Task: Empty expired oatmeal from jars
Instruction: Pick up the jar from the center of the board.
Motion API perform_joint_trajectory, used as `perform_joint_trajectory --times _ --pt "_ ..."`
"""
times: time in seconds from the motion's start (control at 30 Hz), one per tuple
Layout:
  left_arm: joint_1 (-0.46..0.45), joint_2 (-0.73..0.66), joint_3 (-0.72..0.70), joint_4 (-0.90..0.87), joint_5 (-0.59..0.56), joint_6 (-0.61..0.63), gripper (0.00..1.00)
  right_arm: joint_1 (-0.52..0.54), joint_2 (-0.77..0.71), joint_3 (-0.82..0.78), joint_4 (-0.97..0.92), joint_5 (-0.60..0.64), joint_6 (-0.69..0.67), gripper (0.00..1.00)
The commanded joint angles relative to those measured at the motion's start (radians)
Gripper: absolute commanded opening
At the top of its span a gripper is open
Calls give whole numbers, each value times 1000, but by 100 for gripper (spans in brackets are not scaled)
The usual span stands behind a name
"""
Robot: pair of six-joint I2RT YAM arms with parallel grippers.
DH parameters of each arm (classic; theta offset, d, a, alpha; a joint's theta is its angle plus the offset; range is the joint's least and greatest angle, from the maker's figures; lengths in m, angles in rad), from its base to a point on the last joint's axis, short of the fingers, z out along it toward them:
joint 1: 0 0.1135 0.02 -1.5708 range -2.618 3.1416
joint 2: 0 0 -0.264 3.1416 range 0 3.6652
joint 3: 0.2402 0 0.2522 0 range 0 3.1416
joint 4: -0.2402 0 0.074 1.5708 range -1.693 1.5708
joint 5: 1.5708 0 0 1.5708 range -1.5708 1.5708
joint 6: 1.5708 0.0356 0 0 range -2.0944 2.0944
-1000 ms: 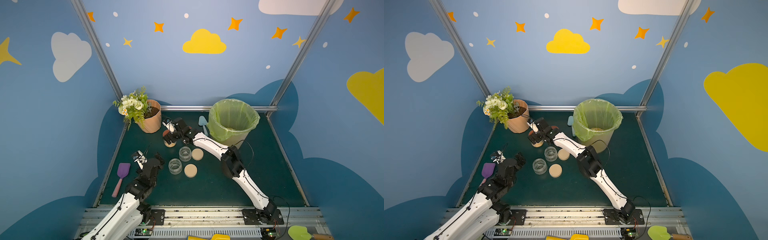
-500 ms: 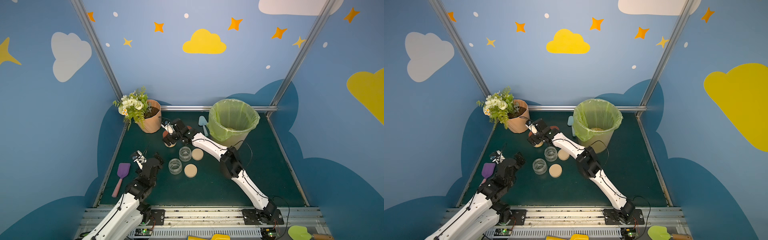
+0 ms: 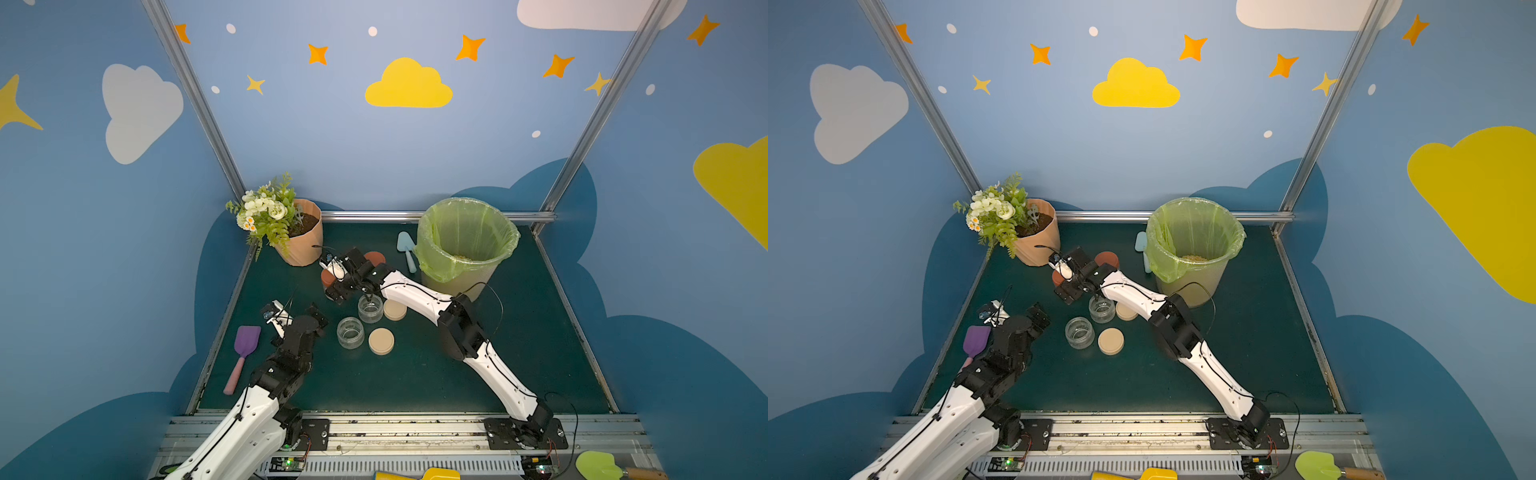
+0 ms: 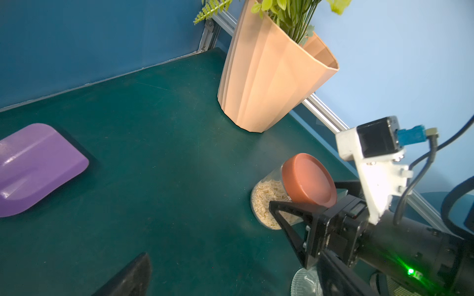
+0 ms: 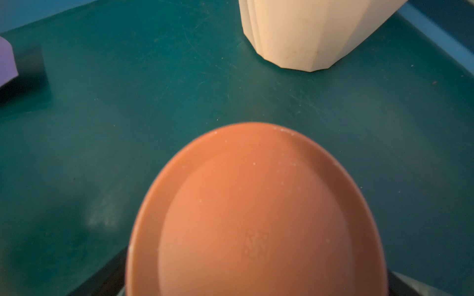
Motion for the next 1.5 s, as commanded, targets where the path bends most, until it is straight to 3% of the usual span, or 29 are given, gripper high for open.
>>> perform_joint_trajectory --times 0.0,0.4,0.6,1.47 --pt "5 1 -10 12 2 -6 100 13 -32 -28 -10 -24 -4 97" --pt "9 -49 -7 -25 -2 4 100 -15 7 -1 152 -32 100 98" --pt "10 -62 -7 -34 -2 11 100 -26 59 80 126 -58 122 98" --pt "22 -68 -15 -25 13 6 100 -33 78 72 112 -93 126 93"
